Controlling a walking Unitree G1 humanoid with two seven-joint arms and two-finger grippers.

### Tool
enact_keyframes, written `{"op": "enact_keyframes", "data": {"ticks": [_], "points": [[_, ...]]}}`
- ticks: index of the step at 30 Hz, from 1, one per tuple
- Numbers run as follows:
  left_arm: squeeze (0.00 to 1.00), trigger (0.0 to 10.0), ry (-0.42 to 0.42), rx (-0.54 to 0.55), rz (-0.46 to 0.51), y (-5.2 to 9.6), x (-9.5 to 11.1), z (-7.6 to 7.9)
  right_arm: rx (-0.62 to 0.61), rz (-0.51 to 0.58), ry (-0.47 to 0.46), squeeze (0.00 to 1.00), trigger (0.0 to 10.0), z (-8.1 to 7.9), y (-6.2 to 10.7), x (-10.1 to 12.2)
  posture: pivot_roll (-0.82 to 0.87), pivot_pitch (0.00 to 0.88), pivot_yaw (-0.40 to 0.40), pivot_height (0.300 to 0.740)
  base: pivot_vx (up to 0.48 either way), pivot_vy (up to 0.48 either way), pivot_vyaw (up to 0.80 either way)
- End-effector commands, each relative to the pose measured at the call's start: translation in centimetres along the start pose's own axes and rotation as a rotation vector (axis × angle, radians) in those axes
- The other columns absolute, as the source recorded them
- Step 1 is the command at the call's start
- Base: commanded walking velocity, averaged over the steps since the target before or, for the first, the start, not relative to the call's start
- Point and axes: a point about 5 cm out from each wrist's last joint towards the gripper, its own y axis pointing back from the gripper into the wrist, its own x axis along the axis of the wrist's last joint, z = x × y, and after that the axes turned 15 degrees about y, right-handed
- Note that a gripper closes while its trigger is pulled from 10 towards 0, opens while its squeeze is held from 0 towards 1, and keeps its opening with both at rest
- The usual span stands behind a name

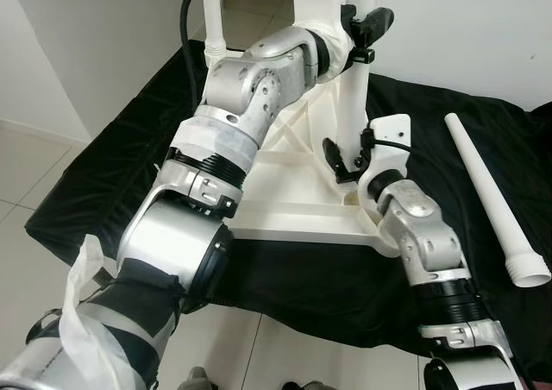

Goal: Building children table

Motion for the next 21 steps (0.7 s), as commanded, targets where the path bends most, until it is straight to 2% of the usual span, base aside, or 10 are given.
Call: {"op": "enact_keyframes", "data": {"ticks": [1,5,15,17,19,20,21], "points": [[0.0,10.0,-0.074,-0.018,0.038,-0.6,0.7,1.6,-0.071,-0.005,0.045,0.0,10.0,0.0,-0.5,0.1,-0.01,0.079,-0.039,0.74,0.0,0.0,0.0],[0.0,10.0,-0.079,-0.009,0.055,-0.8,0.5,2.1,-0.13,0.017,0.03,0.0,10.0,-0.4,-0.9,0.6,-0.01,0.076,-0.038,0.74,0.0,0.0,0.0],[0.0,10.0,-0.078,-0.021,0.062,-1.0,0.3,2.6,-0.172,0.035,0.017,0.0,10.0,-1.1,-1.4,1.0,0.0,0.073,-0.039,0.74,0.0,0.0,0.0],[0.0,10.0,-0.079,-0.021,0.063,-1.0,0.3,2.7,-0.184,0.035,0.017,0.0,9.4,-1.0,-1.5,1.0,-0.01,0.073,-0.04,0.74,0.0,0.0,0.0],[0.0,10.0,-0.079,-0.021,0.063,-1.0,0.3,2.7,-0.184,0.035,0.017,0.0,9.4,-1.0,-1.5,1.0,-0.01,0.073,-0.04,0.74,0.0,0.0,0.0],[0.0,10.0,-0.08,-0.021,0.064,-1.0,0.3,2.7,-0.194,0.031,0.003,0.0,4.9,-0.9,-1.6,0.9,0.0,0.073,-0.041,0.74,0.0,0.0,0.0],[0.0,10.0,-0.08,-0.021,0.064,-1.0,0.3,2.7,-0.194,0.031,0.003,0.0,4.9,-0.9,-1.6,0.9,0.0,0.073,-0.041,0.74,0.0,0.0,0.0]]}}
